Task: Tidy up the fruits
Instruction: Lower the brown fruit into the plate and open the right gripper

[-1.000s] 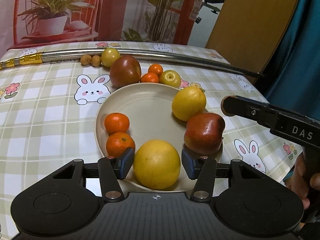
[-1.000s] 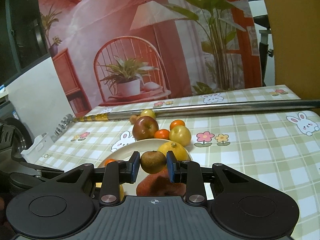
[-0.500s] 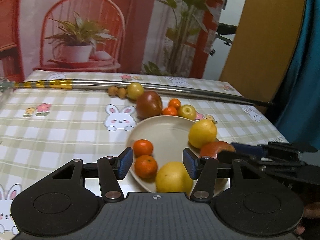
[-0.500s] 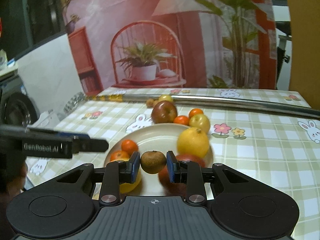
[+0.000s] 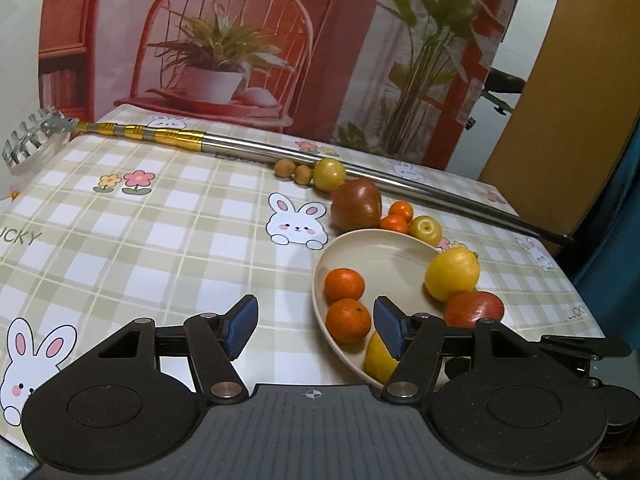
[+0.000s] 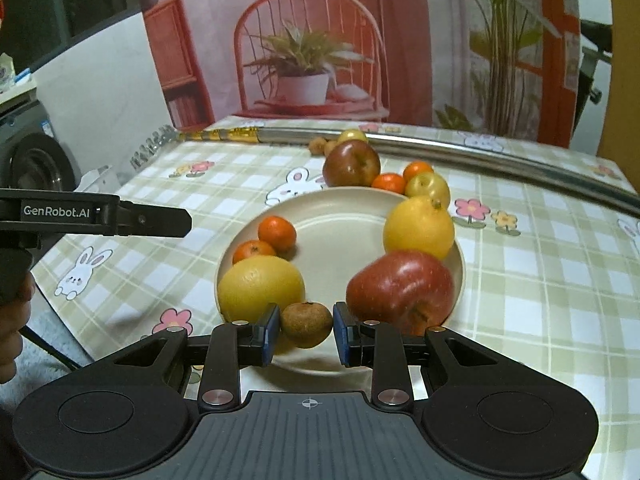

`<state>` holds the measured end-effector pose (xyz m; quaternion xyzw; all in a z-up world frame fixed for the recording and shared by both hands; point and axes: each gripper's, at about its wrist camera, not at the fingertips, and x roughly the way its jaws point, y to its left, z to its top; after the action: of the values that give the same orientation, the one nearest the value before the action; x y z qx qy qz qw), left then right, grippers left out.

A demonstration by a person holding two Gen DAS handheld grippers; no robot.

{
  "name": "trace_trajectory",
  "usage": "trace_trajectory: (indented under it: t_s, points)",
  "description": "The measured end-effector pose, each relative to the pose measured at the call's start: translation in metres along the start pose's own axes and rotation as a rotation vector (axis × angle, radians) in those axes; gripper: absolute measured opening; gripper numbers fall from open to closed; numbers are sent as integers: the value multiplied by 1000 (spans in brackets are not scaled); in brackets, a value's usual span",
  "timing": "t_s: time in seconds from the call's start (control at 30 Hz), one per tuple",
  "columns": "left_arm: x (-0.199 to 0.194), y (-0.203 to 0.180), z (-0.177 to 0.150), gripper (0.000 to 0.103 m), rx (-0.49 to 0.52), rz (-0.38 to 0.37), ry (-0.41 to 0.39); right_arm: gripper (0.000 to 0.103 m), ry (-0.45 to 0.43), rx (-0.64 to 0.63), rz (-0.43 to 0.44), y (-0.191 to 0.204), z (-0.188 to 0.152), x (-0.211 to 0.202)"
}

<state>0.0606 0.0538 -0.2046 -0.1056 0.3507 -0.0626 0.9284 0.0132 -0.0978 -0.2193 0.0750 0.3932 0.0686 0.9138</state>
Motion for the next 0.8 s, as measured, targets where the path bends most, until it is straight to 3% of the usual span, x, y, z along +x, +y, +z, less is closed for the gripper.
trace_trajectory:
  t_s: [0.8]
  points:
    - [3, 0, -2, 67, 7, 31, 30, 29, 55, 29, 45, -6, -7, 9]
